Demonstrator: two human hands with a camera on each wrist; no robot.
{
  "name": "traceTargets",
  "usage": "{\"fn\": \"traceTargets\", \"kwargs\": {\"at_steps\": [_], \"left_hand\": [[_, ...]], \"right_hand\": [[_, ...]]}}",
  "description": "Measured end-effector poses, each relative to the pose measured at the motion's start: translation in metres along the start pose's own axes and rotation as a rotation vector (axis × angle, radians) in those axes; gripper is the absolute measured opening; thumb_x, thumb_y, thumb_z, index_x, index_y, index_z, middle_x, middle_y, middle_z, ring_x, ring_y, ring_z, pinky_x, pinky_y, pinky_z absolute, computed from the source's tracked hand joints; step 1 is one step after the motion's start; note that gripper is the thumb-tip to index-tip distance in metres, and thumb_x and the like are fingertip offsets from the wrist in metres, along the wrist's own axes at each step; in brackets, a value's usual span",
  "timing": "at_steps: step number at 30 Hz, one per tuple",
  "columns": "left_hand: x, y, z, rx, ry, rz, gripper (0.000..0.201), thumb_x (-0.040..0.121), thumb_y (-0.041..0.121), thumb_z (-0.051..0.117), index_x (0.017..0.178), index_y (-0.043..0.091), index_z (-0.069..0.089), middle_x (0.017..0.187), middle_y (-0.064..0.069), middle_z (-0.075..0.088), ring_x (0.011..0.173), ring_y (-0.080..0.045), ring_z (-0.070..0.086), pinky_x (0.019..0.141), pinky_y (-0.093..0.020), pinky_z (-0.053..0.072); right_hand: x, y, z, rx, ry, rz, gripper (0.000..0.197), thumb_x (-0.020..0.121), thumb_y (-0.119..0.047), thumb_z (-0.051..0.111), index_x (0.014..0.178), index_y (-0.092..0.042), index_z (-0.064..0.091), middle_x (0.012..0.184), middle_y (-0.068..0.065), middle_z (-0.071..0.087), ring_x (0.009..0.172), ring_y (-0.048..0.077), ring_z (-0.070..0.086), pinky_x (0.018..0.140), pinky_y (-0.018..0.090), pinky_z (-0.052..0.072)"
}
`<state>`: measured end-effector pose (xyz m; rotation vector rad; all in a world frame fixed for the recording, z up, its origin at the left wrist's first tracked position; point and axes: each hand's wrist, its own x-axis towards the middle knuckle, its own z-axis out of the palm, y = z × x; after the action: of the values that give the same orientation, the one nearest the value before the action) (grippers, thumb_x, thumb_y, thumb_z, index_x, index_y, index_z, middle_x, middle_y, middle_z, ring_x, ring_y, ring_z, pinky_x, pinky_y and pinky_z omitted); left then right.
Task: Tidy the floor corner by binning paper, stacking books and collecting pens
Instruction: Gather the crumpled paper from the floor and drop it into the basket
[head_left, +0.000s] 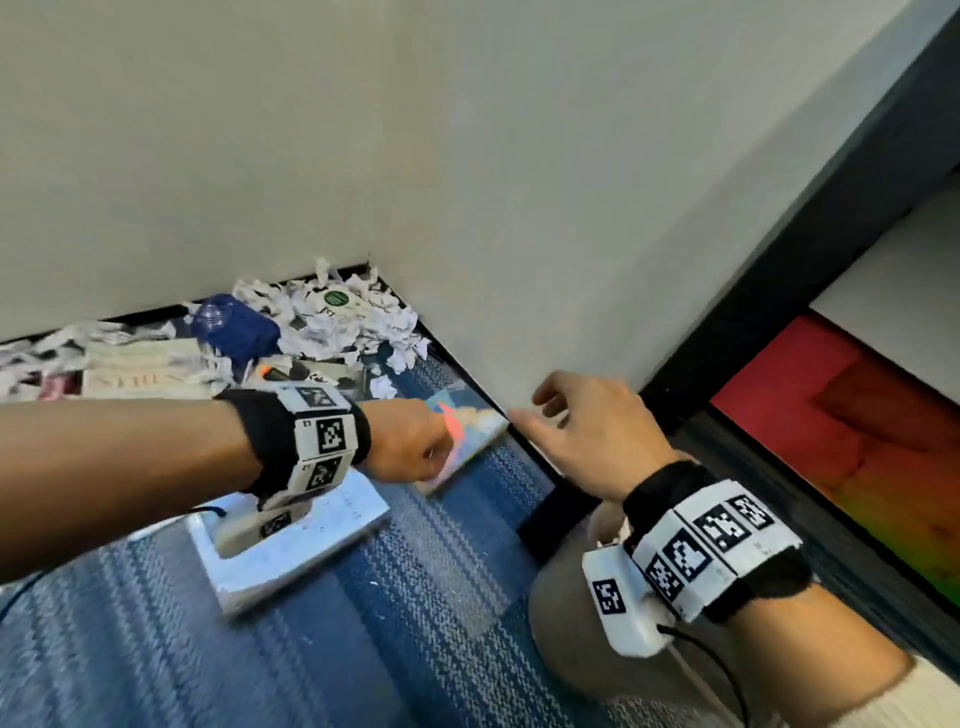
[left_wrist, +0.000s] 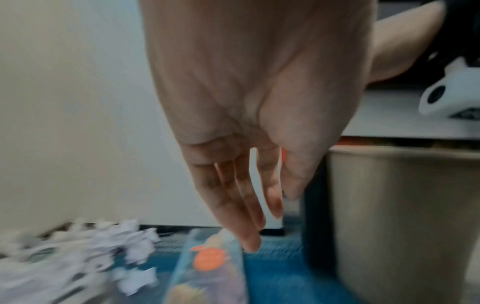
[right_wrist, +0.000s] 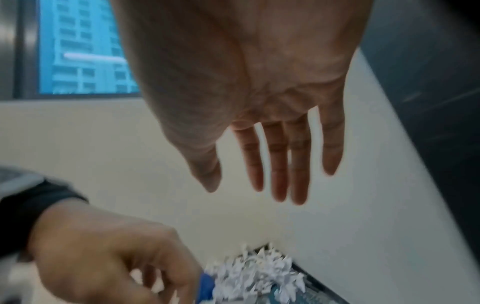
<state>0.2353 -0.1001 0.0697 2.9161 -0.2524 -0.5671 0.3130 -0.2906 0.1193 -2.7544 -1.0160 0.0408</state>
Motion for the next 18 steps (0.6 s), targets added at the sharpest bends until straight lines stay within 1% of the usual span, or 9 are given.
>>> {"fn": "traceTargets", "kwargs": {"at_steps": [3, 5, 7, 9, 11, 13, 14, 16, 18], "left_hand": [[-0.038, -0.060, 0.015, 0.202, -0.185, -0.140, 0.026, 0.092, 0.022, 0.049, 0.096, 0.006, 0.068, 0.099, -0.015, 0.069, 0.088, -0.035, 0.062, 0.073, -0.030, 0.048], [-0.071, -0.101, 0.026, 0.206, -0.238, -0.212, 0.026, 0.092, 0.023, 0.049, 0.092, 0.005, 0.068, 0.095, -0.015, 0.068, 0.078, -0.032, 0.058, 0.069, -0.032, 0.048], [-0.112, -0.140, 0.042, 0.131, -0.189, -0.310, 0.024, 0.091, 0.025, 0.048, 0.084, 0.008, 0.064, 0.088, -0.014, 0.065, 0.072, -0.027, 0.052, 0.063, -0.030, 0.043], [-0.154, -0.172, 0.065, 0.026, -0.132, -0.410, 0.023, 0.091, 0.027, 0.048, 0.080, 0.010, 0.060, 0.084, -0.013, 0.062, 0.070, -0.026, 0.051, 0.062, -0.031, 0.043], [-0.207, -0.204, 0.095, -0.047, -0.130, -0.546, 0.031, 0.093, 0.034, 0.047, 0.086, 0.009, 0.063, 0.083, -0.009, 0.059, 0.072, -0.024, 0.053, 0.065, -0.033, 0.047], [-0.256, -0.224, 0.126, -0.088, -0.166, -0.667, 0.033, 0.094, 0.036, 0.046, 0.090, 0.009, 0.063, 0.084, -0.007, 0.059, 0.075, -0.026, 0.054, 0.068, -0.035, 0.049], [-0.277, -0.229, 0.138, -0.111, -0.182, -0.721, 0.032, 0.094, 0.035, 0.045, 0.094, 0.009, 0.064, 0.088, -0.008, 0.061, 0.080, -0.027, 0.057, 0.071, -0.035, 0.049], [-0.318, -0.239, 0.160, -0.165, -0.191, -0.812, 0.030, 0.096, 0.032, 0.043, 0.107, 0.010, 0.061, 0.105, -0.010, 0.065, 0.095, -0.029, 0.062, 0.072, -0.033, 0.046], [-0.349, -0.248, 0.182, -0.218, -0.153, -0.882, 0.028, 0.097, 0.032, 0.041, 0.111, 0.013, 0.056, 0.111, -0.010, 0.064, 0.100, -0.028, 0.061, 0.074, -0.033, 0.047]], "right_hand": [[0.029, -0.050, 0.023, 0.020, -0.168, -0.191, 0.029, 0.087, -0.051, 0.056, 0.098, -0.025, 0.063, 0.093, -0.007, 0.068, 0.083, 0.015, 0.062, 0.078, 0.033, 0.051], [0.051, -0.089, 0.043, -0.003, -0.325, -0.298, 0.026, 0.090, -0.045, 0.057, 0.101, -0.023, 0.064, 0.094, -0.006, 0.069, 0.080, 0.011, 0.060, 0.078, 0.031, 0.051], [0.072, -0.128, 0.063, -0.054, -0.410, -0.359, 0.024, 0.092, -0.042, 0.057, 0.101, -0.022, 0.065, 0.095, -0.005, 0.070, 0.079, 0.010, 0.059, 0.078, 0.032, 0.052], [0.089, -0.162, 0.079, -0.084, -0.437, -0.385, 0.022, 0.093, -0.041, 0.057, 0.100, -0.022, 0.064, 0.097, -0.003, 0.070, 0.085, 0.014, 0.062, 0.080, 0.035, 0.052], [0.104, -0.207, 0.099, -0.135, -0.506, -0.422, 0.023, 0.093, -0.040, 0.056, 0.103, -0.020, 0.064, 0.100, 0.000, 0.069, 0.091, 0.018, 0.063, 0.083, 0.035, 0.052], [0.115, -0.250, 0.120, -0.225, -0.574, -0.490, 0.026, 0.094, -0.040, 0.054, 0.105, -0.017, 0.063, 0.104, 0.003, 0.069, 0.094, 0.021, 0.062, 0.082, 0.032, 0.050], [0.117, -0.268, 0.129, -0.262, -0.588, -0.529, 0.028, 0.095, -0.040, 0.053, 0.107, -0.017, 0.062, 0.106, 0.004, 0.068, 0.096, 0.023, 0.062, 0.081, 0.031, 0.048], [0.120, -0.305, 0.147, -0.296, -0.632, -0.607, 0.030, 0.095, -0.041, 0.052, 0.110, -0.016, 0.060, 0.108, 0.004, 0.067, 0.100, 0.024, 0.062, 0.078, 0.029, 0.045], [0.123, -0.335, 0.165, -0.313, -0.677, -0.683, 0.032, 0.095, -0.043, 0.052, 0.113, -0.018, 0.059, 0.109, 0.005, 0.067, 0.100, 0.024, 0.062, 0.080, 0.030, 0.046]]}}
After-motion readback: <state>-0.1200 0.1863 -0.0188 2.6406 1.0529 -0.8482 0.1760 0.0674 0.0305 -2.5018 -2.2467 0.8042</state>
